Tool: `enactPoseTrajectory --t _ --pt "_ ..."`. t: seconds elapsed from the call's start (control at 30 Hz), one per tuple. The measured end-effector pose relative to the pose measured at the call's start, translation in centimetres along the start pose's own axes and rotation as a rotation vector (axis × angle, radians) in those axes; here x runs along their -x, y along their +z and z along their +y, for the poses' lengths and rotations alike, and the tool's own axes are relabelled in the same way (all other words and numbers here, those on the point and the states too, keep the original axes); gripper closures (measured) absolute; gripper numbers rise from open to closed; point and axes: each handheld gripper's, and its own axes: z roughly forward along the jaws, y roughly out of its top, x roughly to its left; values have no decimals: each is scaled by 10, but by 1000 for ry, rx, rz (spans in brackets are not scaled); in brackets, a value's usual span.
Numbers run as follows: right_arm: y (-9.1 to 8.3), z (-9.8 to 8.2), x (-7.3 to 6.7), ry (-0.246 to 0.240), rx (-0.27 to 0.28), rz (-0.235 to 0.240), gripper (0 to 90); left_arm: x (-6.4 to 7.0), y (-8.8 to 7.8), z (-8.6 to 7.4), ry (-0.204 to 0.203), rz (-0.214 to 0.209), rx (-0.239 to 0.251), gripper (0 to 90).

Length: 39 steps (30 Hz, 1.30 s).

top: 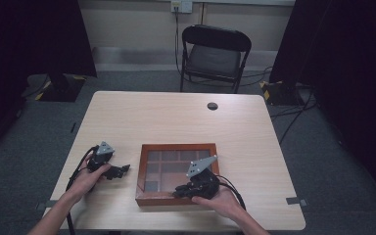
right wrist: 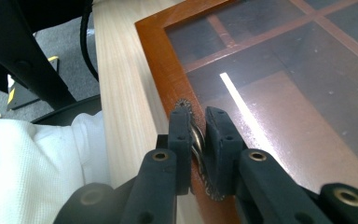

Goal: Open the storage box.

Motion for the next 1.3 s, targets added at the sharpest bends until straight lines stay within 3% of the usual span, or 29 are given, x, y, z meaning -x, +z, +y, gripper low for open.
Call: enactPoseTrajectory --t 0.3,0.5,1.3 --pt "0 4 -1 -3 -14 0 817 0 0 0 -1 0 1 59" --pt "-8 9 -1 -2 21 9 817 1 0 0 -8 1 8 59" --pt "-24 25 -1 29 60 10 817 0 0 0 -1 1 2 58"
